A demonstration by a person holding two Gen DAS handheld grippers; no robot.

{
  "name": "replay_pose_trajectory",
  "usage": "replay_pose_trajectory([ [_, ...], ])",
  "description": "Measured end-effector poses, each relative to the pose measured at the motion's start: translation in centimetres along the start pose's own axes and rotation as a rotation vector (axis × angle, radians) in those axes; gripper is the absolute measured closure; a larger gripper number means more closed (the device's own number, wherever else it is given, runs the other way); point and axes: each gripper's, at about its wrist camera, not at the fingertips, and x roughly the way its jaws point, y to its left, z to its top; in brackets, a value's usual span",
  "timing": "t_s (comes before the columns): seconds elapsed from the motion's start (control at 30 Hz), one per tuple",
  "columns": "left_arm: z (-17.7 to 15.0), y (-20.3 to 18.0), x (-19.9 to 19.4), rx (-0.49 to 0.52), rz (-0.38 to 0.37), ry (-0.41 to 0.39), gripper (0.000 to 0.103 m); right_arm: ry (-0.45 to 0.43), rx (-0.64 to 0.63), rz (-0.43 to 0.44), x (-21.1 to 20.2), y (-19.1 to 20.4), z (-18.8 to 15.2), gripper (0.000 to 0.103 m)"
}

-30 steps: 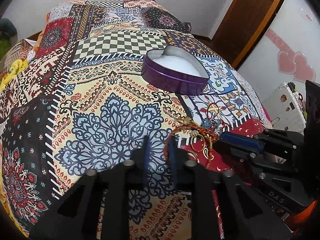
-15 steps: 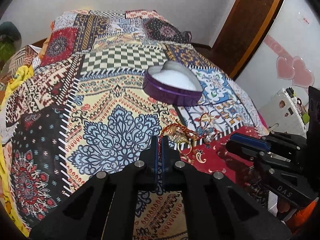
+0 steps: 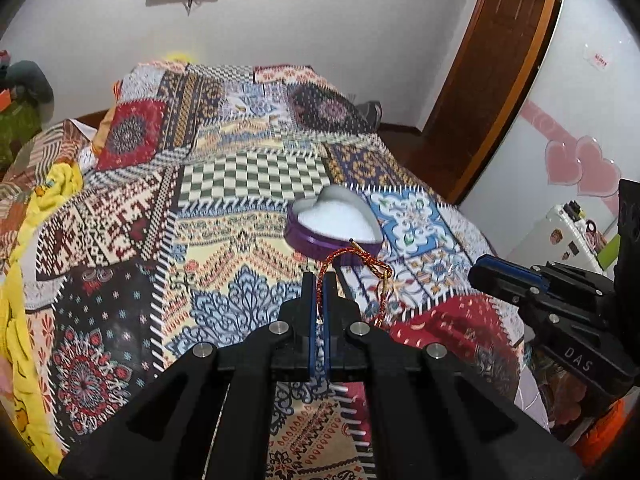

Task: Organize jewelry
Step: 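Grasp the red-and-gold bracelet with the left tool while the right tool grasps a silver pendant, then carry the bracelet with the left tool over the tin while the right tool carries the pendant there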

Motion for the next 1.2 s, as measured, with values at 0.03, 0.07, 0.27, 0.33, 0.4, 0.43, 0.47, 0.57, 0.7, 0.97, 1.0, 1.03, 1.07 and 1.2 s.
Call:
replay_pose_trajectory([
  [0.03, 0.4, 0.0, -0.2, -0.002, 0.0, -0.012, 0.102, -0.011, 0.001, -0.004, -0.2, -0.1, 0.3, 0.094],
  [0.07, 0.6, -0.1, -0.4, -0.001, 0.003, -0.021, 0.102, -0.023, 0.002, -0.008, -0.4, -0.2, 0.7, 0.094],
  [0.27, 2.4, 0.0, -0.7, 0.005, 0.02, -0.065, 0.102, -0.085, 0.007, -0.028, -1.1, -0.8, 2.4, 0.094],
  [0.33, 3.1, 0.0, -0.7, 0.008, 0.027, -0.079, 0.102, -0.1, 0.003, -0.036, -1.0, -0.9, 2.8, 0.094],
  [0.4, 3.5, 0.1, -0.5, 0.013, 0.036, -0.089, 0.102, -0.11, -0.002, -0.041, -0.8, -1.0, 3.4, 0.094],
  [0.43, 3.9, 0.1, -0.4, 0.016, 0.04, -0.094, 0.102, -0.113, -0.004, -0.043, -0.8, -1.0, 3.4, 0.094],
  [0.47, 4.1, 0.2, -0.2, 0.017, 0.043, -0.096, 0.102, -0.116, -0.007, -0.045, -0.6, -1.0, 3.7, 0.094],
  [0.57, 5.0, 0.5, 0.6, 0.018, 0.049, -0.094, 0.102, -0.126, -0.012, -0.047, -0.4, -1.2, 4.1, 0.094],
  [0.7, 5.7, 0.8, 2.0, 0.019, 0.052, -0.08, 0.102, -0.132, -0.016, -0.041, 0.1, -1.3, 4.7, 0.094],
  [0.97, 6.6, 1.2, 5.9, 0.023, 0.043, -0.02, 0.102, -0.116, -0.038, -0.029, 2.0, -1.2, 5.4, 0.094],
  [1.0, 6.7, 1.3, 6.4, 0.023, 0.042, -0.012, 0.102, -0.112, -0.039, -0.029, 2.3, -1.3, 5.4, 0.094],
  [1.03, 6.8, 1.3, 7.0, 0.023, 0.042, -0.001, 0.102, -0.106, -0.037, -0.027, 2.7, -1.4, 5.5, 0.094],
  [1.07, 6.9, 1.3, 7.3, 0.023, 0.039, 0.006, 0.102, -0.098, -0.033, -0.021, 3.1, -1.5, 5.6, 0.094],
  [1.2, 7.0, 1.3, 9.1, 0.028, 0.028, 0.041, 0.102, -0.064, -0.024, -0.001, 4.6, -1.7, 5.5, 0.093],
])
